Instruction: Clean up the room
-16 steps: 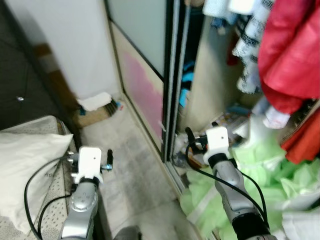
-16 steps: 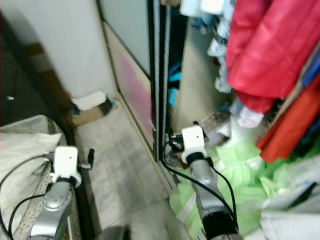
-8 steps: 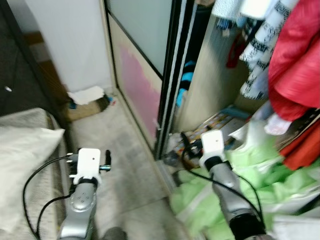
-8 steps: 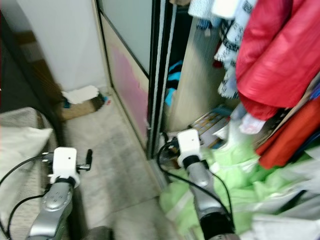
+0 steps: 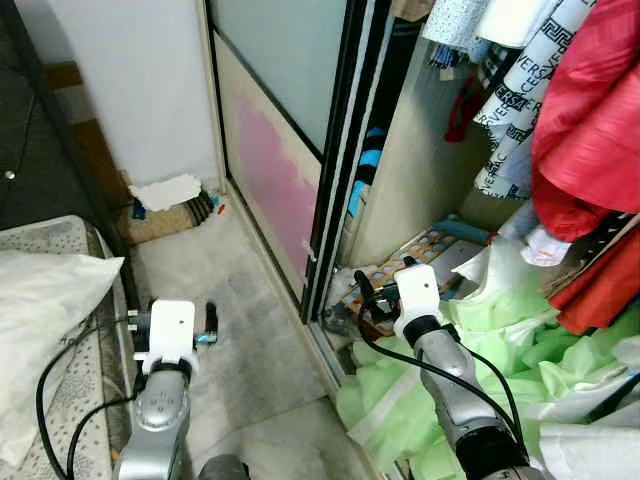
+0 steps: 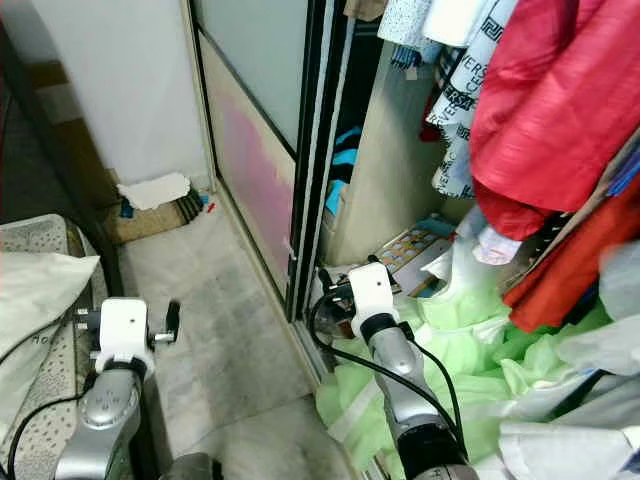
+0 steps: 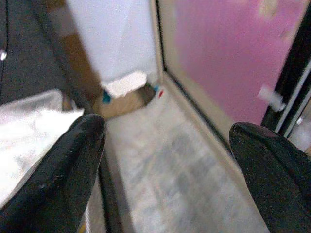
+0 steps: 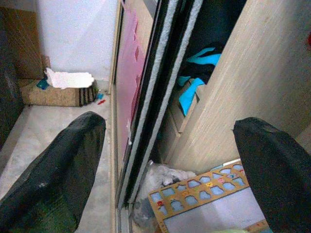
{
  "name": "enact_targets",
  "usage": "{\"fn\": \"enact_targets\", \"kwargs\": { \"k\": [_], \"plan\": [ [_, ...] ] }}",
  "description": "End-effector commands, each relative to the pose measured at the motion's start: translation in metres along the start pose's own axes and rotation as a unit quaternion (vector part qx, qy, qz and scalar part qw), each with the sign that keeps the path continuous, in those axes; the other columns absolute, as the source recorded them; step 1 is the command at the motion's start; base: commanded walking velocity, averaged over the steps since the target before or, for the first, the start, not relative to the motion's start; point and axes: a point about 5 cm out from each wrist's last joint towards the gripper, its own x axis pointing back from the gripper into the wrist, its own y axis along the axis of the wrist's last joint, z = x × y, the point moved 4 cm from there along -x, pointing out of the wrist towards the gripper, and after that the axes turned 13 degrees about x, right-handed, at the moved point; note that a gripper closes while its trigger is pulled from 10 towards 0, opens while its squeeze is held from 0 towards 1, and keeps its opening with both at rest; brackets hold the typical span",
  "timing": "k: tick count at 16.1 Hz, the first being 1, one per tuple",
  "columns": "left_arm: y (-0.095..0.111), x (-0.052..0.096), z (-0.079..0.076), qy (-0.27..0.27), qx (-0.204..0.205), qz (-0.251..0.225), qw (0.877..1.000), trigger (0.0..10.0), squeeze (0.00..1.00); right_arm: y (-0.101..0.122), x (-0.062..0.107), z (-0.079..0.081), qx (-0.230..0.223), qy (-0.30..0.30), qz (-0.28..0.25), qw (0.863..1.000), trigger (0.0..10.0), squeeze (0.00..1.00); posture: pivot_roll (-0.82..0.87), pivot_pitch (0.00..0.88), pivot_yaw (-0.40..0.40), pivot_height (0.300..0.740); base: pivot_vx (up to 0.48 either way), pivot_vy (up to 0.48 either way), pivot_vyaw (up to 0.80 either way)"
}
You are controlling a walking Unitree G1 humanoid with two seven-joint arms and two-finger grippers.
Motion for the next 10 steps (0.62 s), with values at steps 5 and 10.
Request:
{"fn": "enact_targets", "kwargs": {
  "k": [5, 10],
  "plan": [
    [0.017, -0.016, -0.010, -0.027, 0.088, -0.015, 0.996, 10.0, 0.00, 0.005, -0.003, -0.009, 0.005, -0.014, -0.008, 1.000, 10.0, 0.00, 0.07, 0.000, -0.076, 0.740, 0.000, 0.000, 0.80],
    [0.013, -0.020, -0.006, -0.010, 0.115, 0.002, 0.993, 10.0, 0.00, 0.018, -0.013, -0.010, 0.017, -0.006, -0.031, 0.999, 10.0, 0.00, 0.08, 0.008, -0.068, 0.740, 0.000, 0.000, 0.80]
  ]
}}
